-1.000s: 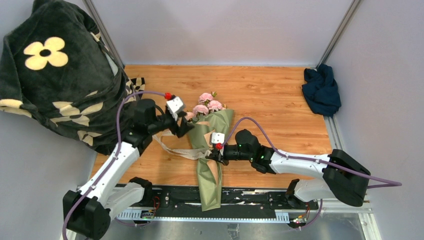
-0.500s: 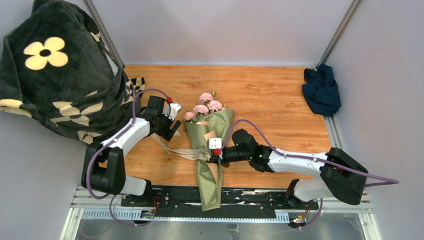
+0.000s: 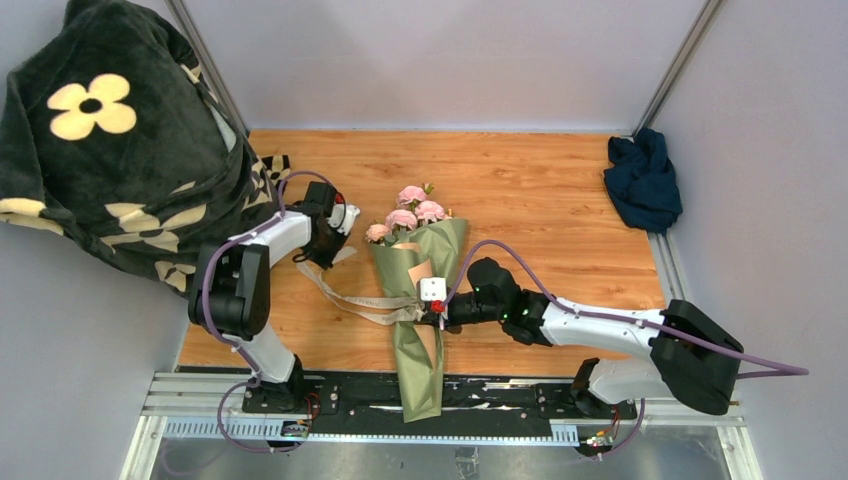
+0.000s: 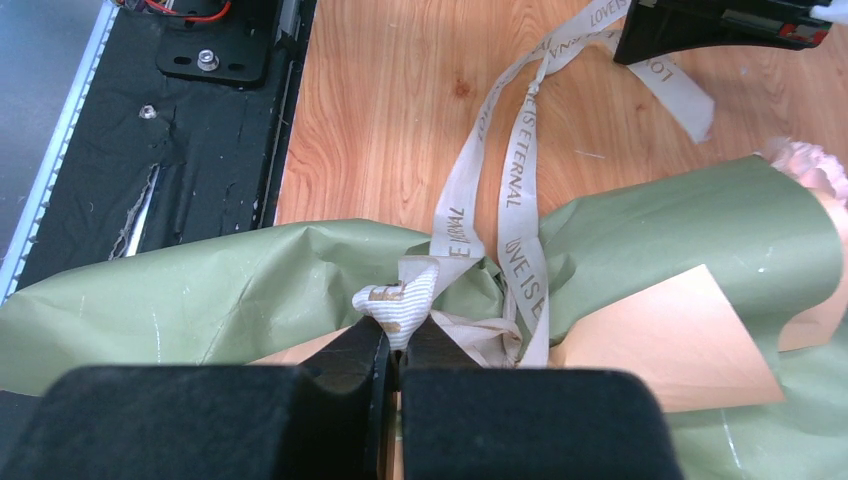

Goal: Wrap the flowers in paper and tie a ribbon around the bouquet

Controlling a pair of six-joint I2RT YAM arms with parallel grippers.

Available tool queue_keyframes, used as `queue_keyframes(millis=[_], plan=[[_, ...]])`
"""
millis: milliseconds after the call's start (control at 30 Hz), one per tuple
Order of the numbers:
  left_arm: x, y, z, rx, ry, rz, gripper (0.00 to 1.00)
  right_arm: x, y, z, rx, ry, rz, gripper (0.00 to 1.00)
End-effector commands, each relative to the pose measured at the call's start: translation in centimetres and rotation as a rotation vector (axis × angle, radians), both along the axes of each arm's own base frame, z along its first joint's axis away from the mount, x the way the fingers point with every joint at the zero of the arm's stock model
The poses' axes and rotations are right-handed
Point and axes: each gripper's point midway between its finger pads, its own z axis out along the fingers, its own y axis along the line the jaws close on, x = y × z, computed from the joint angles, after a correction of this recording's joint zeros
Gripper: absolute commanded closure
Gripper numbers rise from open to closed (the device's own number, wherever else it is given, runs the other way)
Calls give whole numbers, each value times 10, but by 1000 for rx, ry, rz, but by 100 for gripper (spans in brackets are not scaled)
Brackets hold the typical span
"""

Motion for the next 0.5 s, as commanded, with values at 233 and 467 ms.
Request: queue_keyframes(millis=[233,467], plan=[[-18,-93,217,-577,-355,-230,100,5,2,21,30,-10,-14,100],[-173,-155,262,-816,-539,-851,100,20,20,38,58,105,-25,100]])
